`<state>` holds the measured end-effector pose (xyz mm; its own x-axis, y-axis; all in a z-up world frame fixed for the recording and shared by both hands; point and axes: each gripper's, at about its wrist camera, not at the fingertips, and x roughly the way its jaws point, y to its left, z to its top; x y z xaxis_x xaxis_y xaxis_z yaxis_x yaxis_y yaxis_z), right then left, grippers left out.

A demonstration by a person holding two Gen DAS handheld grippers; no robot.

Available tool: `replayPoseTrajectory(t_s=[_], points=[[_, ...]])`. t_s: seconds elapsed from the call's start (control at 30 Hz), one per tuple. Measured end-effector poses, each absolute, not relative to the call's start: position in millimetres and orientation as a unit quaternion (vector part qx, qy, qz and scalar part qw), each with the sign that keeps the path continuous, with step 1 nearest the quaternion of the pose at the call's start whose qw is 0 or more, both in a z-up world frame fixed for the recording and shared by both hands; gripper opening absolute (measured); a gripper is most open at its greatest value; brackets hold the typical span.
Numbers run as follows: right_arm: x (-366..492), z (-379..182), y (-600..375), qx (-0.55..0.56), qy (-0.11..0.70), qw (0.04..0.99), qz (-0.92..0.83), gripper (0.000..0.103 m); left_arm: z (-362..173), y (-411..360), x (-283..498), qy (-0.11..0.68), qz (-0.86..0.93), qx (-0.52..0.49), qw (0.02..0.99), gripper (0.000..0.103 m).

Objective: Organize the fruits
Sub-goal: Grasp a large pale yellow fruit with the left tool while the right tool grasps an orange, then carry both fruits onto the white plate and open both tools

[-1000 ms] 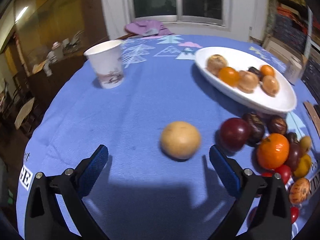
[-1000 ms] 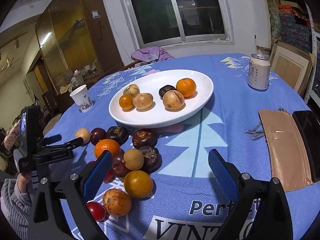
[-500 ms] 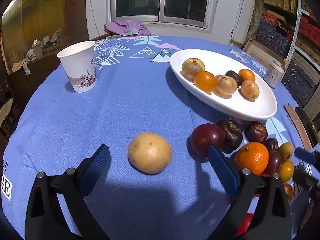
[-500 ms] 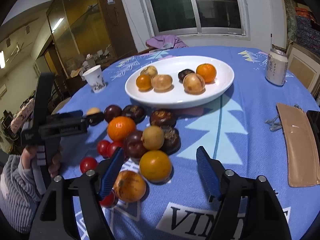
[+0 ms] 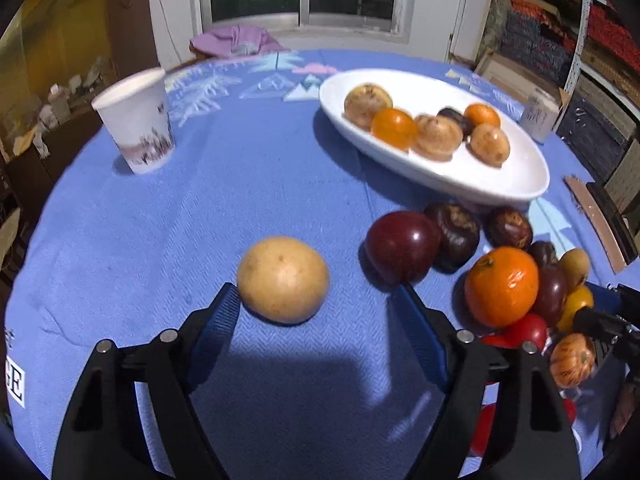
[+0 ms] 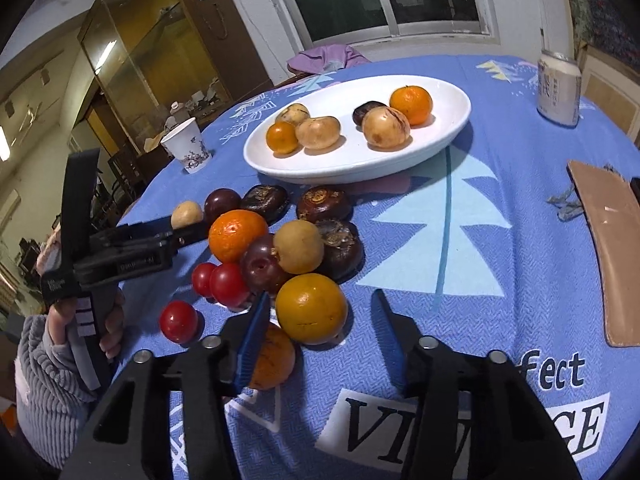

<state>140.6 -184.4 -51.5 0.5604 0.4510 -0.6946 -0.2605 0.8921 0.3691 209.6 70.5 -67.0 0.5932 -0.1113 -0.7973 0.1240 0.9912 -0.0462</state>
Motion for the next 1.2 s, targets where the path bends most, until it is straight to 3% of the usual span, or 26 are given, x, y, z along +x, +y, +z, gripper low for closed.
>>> replayPoseTrajectory(t_s=[0.13,0.2,0.47,0.53,0.7,1.2], points=[[140,-53,-181,0.108,0.424,0.875,0.209,0.045,-66,82,213,0.441,-0.062,-0.020,0.895,0.077],[140,-54,-177,0.098,0.425,0.875,0.210,0.045,-65,86,215,0.437,-0.058,-0.028,0.897,0.069],[143,-56,-178,0.108,0.429,0.871,0.214,0.044,-64,86,214,0.435,-0.054,-0.026,0.898,0.061],[143,-56,-178,0.116,0.431,0.866,0.224,0.038,-64,86,213,0.434,-0.056,-0.026,0.899,0.056],[142,-55,-180,0.120,0.432,0.865,0.226,0.038,-63,93,212,0.432,-0.055,-0.039,0.899,0.045],[137,-39,-191,0.125,0.391,0.890,0.200,0.038,-33,79,186,0.372,-0.066,-0.022,0.926,0.044]])
